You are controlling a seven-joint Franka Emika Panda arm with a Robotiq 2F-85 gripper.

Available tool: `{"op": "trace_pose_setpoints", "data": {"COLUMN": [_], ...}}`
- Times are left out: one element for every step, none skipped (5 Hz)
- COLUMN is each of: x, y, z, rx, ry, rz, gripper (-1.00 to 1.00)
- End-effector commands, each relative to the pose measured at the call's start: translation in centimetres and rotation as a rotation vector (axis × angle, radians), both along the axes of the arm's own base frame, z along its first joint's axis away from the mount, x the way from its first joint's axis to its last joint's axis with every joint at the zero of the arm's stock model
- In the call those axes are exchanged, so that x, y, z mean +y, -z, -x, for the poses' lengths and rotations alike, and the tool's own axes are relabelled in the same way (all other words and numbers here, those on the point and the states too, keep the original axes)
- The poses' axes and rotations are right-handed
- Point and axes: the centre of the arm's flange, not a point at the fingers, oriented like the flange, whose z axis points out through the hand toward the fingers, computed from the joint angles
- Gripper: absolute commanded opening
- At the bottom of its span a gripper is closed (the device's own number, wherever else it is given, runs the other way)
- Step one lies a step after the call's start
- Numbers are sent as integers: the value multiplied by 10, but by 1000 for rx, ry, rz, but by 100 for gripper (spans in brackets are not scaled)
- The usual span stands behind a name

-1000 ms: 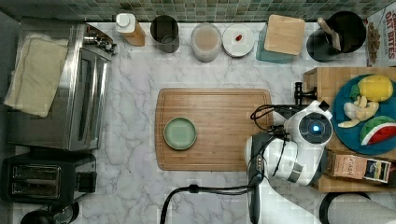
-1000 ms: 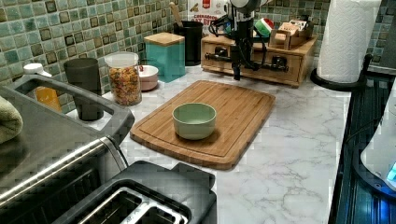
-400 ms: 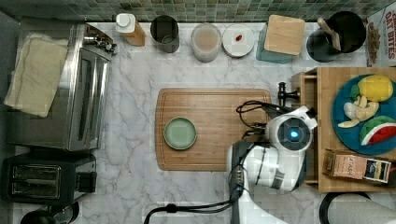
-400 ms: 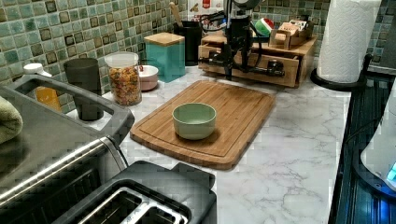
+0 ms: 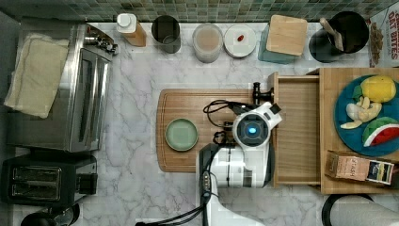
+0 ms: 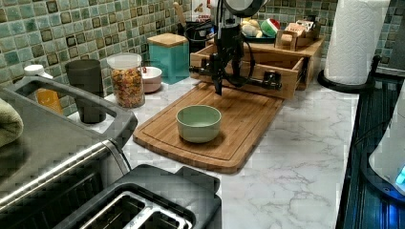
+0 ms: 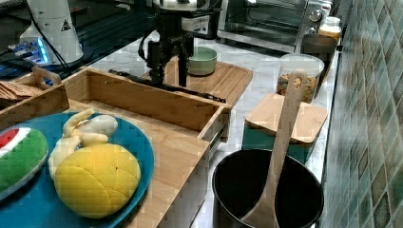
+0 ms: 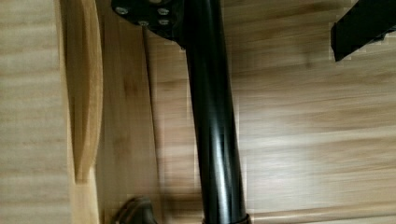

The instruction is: Open the drawer.

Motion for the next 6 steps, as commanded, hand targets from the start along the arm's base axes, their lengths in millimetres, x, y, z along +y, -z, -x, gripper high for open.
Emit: {"op": "trace_pose_setpoints", "data": {"x": [156,180,193,193,193,193], "y": [-9,-11,-20,-20,-20,-20], "z": [19,22,26,26,26,26], "rx": [-12,-60,-80,-80,-80,-80], "ry": [-131,-90,-162,-162,-162,-162], "rz": [-46,-7,7,7,7,7], "gripper": [100,100,100,100,100,100]}}
